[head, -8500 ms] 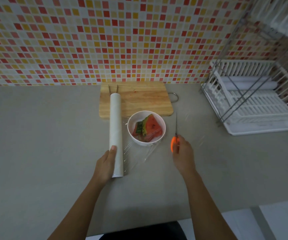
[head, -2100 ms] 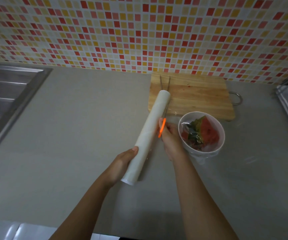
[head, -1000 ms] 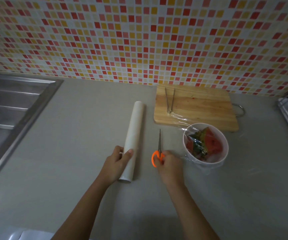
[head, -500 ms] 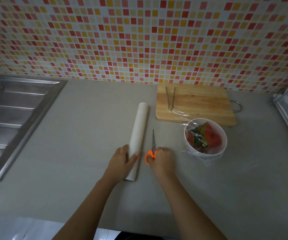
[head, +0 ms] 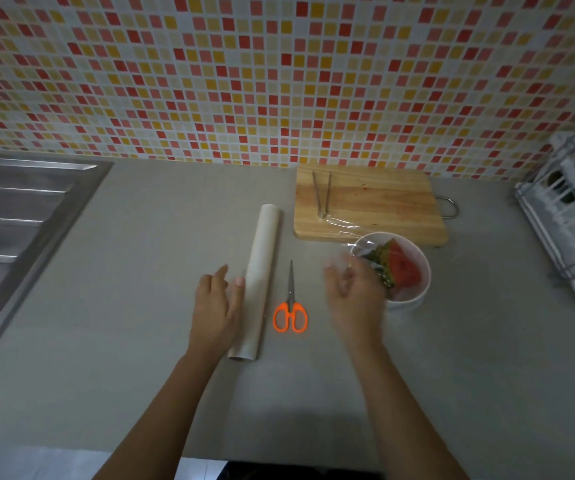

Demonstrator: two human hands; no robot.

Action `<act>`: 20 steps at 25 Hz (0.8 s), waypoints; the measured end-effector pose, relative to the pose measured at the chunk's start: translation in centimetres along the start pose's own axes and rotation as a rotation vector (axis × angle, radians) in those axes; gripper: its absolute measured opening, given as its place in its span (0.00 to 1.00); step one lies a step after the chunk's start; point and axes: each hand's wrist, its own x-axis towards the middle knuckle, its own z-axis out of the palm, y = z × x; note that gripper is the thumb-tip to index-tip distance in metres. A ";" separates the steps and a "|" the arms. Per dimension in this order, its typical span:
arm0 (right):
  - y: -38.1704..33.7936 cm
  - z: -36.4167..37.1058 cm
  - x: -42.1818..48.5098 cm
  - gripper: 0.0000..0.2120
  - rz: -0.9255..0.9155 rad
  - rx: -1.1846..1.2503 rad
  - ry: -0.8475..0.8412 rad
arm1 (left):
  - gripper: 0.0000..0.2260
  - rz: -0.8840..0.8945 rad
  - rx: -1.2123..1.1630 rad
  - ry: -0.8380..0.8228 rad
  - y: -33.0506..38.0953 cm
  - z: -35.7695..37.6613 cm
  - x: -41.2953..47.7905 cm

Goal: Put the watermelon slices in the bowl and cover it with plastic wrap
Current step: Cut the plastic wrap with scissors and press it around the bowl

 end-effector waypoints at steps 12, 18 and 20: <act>12.0 -8.3 10.9 0.36 0.598 0.455 -0.389 | 0.30 -0.508 -0.637 -0.449 10.8 15.0 2.0; 15.7 -9.0 7.9 0.44 0.701 0.280 -0.548 | 0.27 -0.482 -0.637 -0.445 10.5 14.7 4.7; 15.9 -9.2 9.7 0.55 0.626 0.131 -0.515 | 0.25 -0.468 -0.585 -0.467 10.5 14.8 5.2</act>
